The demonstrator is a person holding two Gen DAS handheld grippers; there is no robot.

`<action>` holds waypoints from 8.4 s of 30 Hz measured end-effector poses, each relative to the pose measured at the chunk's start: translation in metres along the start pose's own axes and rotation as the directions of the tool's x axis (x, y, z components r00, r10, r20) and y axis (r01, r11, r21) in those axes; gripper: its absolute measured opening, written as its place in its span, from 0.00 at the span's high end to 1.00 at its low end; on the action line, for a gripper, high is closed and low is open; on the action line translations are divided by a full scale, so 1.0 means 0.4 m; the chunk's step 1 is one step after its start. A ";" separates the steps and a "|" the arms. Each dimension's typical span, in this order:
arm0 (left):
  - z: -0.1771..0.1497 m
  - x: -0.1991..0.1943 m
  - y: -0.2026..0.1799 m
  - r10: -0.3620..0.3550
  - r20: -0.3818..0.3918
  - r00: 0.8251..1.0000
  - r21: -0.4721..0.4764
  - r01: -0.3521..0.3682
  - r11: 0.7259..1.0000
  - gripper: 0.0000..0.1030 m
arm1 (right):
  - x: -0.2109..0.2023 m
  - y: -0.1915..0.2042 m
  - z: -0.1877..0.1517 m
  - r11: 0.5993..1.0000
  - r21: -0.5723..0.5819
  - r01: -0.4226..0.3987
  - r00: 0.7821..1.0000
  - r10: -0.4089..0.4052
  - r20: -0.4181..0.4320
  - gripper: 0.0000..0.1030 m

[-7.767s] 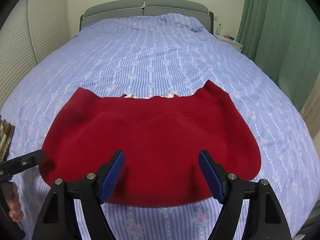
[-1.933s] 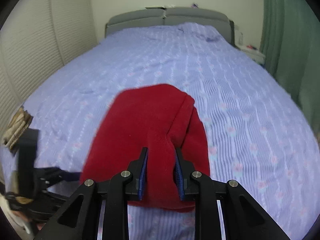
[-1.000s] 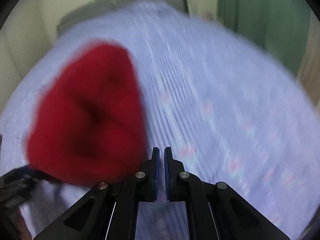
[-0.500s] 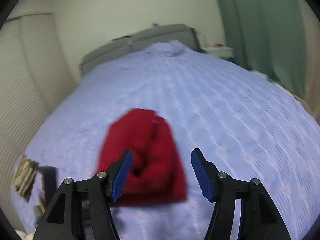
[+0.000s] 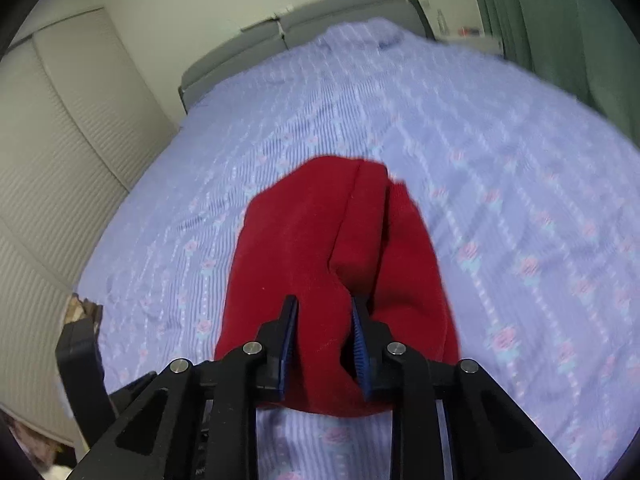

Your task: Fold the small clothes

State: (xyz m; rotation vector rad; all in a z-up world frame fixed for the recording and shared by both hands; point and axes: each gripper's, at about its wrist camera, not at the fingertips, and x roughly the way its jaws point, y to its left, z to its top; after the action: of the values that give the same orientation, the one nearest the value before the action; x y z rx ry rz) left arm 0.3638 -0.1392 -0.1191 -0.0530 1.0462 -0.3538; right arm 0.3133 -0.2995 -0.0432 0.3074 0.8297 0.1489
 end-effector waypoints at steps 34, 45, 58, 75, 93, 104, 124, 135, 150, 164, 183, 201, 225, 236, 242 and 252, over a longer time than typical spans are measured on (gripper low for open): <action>-0.070 -0.204 0.035 0.133 0.118 0.984 0.013 -0.135 0.991 0.21 | 0.004 -0.102 -0.094 0.957 0.074 0.282 0.956 -0.287 0.062 0.14; -0.039 -0.216 0.009 0.002 0.061 0.998 -0.040 0.000 0.999 0.20 | -0.004 -0.116 -0.111 0.948 0.194 0.254 0.965 -0.262 0.018 0.13; -0.059 -0.224 0.056 -0.002 0.048 0.999 -0.050 0.005 0.999 0.20 | 0.063 -0.195 -0.166 0.861 0.506 0.059 0.998 -0.041 -0.047 0.07; -0.052 -0.121 0.112 0.003 -0.013 1.000 -0.054 -0.004 0.999 0.20 | 0.198 -0.189 -0.157 0.768 0.630 -0.118 0.992 0.119 0.041 0.08; 0.220 0.045 0.090 -0.305 -0.093 0.948 0.003 0.307 0.952 0.26 | 0.204 -0.201 -0.118 0.831 0.551 -0.080 0.993 0.017 0.119 0.41; 0.278 0.163 0.101 -0.465 -0.130 0.876 -0.160 0.444 0.882 0.24 | 0.180 -0.202 -0.164 0.842 0.537 -0.054 0.992 -0.017 0.126 0.41; 0.289 0.151 0.058 -0.384 -0.132 0.914 -0.149 0.365 0.919 0.38 | 0.167 -0.188 -0.091 0.888 0.460 0.018 0.996 -0.055 0.065 0.46; 0.244 -0.097 0.056 -0.401 -0.029 0.916 -0.087 0.397 0.914 0.39 | -0.020 -0.100 -0.104 0.905 0.419 -0.071 0.982 -0.009 0.187 0.48; 0.166 -0.293 0.037 -0.371 0.014 0.929 -0.022 0.371 0.928 0.39 | -0.172 0.002 -0.181 0.911 0.395 -0.122 0.973 0.030 0.231 0.48; 0.107 -0.401 0.016 -0.413 0.056 0.909 0.011 0.413 0.911 0.39 | -0.288 0.041 -0.215 0.926 0.362 -0.110 0.960 0.005 0.279 0.48; 0.024 -0.495 0.197 -0.419 0.076 0.905 0.046 0.416 0.908 0.39 | -0.288 0.223 -0.296 0.944 0.320 -0.081 0.964 -0.008 0.266 0.48; -0.008 -0.639 0.578 -0.321 0.163 0.933 0.023 0.321 0.947 0.39 | -0.148 0.580 -0.310 0.975 0.190 -0.113 0.976 0.073 0.204 0.48; -0.057 -0.811 1.122 -0.166 0.242 0.956 -0.073 0.189 0.979 0.39 | 0.082 1.086 -0.332 0.969 0.043 -0.242 0.967 0.237 0.094 0.48; -0.082 -0.823 1.285 -0.128 0.234 0.964 -0.112 0.158 0.981 0.39 | 0.167 1.235 -0.359 0.965 0.021 -0.260 0.965 0.259 0.045 0.48; -0.116 -0.803 1.356 -0.116 0.224 0.968 -0.142 0.150 0.978 0.39 | 0.215 1.299 -0.377 0.966 -0.009 -0.257 0.966 0.257 0.016 0.48; -0.147 -0.774 1.421 -0.101 0.186 0.977 -0.119 0.124 0.985 0.39 | 0.288 1.338 -0.393 0.965 -0.037 -0.259 0.966 0.258 -0.032 0.48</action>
State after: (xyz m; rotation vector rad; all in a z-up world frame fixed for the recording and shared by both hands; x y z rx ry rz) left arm 0.3226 0.5000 -0.0090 -0.2578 0.8887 -0.3759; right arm 0.2677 0.2681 -0.0496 0.3756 0.8102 0.4141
